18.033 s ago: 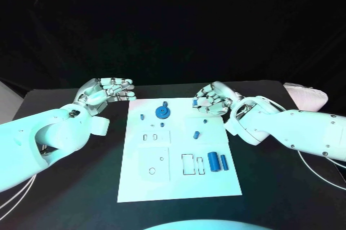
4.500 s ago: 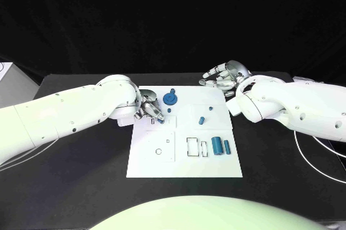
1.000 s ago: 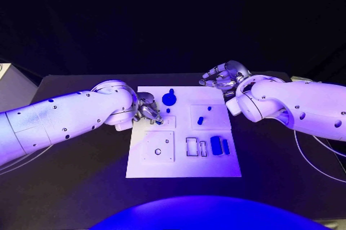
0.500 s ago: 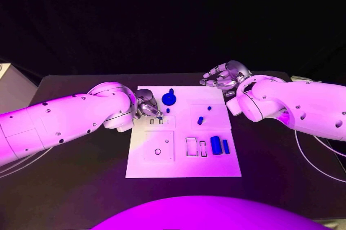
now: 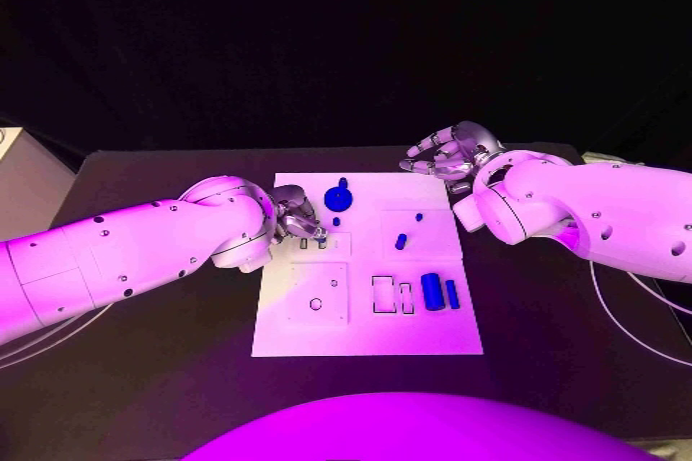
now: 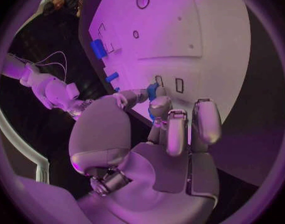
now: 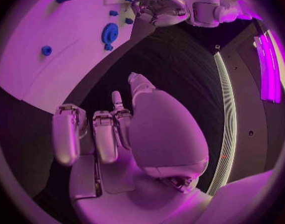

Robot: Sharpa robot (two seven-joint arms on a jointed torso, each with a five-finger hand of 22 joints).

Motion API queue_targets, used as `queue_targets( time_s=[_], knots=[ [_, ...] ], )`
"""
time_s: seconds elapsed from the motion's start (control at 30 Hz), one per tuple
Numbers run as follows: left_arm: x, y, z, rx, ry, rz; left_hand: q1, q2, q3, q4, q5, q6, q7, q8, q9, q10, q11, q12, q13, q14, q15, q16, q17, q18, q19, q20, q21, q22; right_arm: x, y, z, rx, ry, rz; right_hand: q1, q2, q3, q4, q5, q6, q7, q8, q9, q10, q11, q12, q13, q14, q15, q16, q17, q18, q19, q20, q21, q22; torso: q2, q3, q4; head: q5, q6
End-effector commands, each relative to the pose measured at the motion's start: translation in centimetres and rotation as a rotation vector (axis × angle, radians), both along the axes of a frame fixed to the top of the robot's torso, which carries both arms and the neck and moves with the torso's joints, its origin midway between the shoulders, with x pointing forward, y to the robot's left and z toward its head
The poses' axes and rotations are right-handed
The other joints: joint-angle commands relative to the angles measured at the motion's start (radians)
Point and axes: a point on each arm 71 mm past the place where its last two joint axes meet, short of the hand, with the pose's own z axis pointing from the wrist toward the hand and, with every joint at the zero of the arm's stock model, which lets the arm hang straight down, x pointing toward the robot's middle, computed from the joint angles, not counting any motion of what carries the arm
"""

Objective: Assemble the parts on the task board

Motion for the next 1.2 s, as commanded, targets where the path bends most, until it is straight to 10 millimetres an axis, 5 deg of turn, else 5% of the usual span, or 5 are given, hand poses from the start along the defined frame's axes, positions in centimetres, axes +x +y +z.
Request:
queue_targets(
  time_s=[0.03,1.2],
  knots=[
    [0.0,-0.24,0.05,0.009,-0.021,-0.021,0.005,0.006,0.192,-0.198,0.005,0.03,-0.026,0.004,0.001,0.006,0.002,0.005,0.0,0.089,-0.009,0.004,0.209,-0.012,0.008,-0.001,0.004,0.001,-0.04,0.14,-0.03,-0.007,-0.003,0.018,-0.011,-0.001,0.005,-0.002,0.002,-0.004,0.0,0.006,0.002,-0.006,-0.002,-0.003,0.136,0.096,0.004,-0.003,0.234,0.015,0.017,0.01,-0.002,0.158,0.001,-0.0005,-0.0008,0.001,0.0],
    [-0.23,-0.42,-0.42,0.057,0.029,-0.072,0.004,0.004,0.195,-0.199,0.004,0.032,-0.027,0.003,0.001,0.007,0.002,0.003,-0.003,0.089,-0.011,0.003,0.209,-0.012,0.01,-0.002,0.005,0.003,0.0,0.16,-0.18,-0.008,0.0,0.019,-0.014,-0.001,0.009,-0.002,0.003,-0.006,0.0,0.009,0.002,-0.006,-0.002,-0.003,0.136,0.096,0.004,-0.003,0.234,0.016,0.017,0.01,-0.003,0.157,0.0,-0.0014,-0.0012,0.002,0.0]
  ],
)
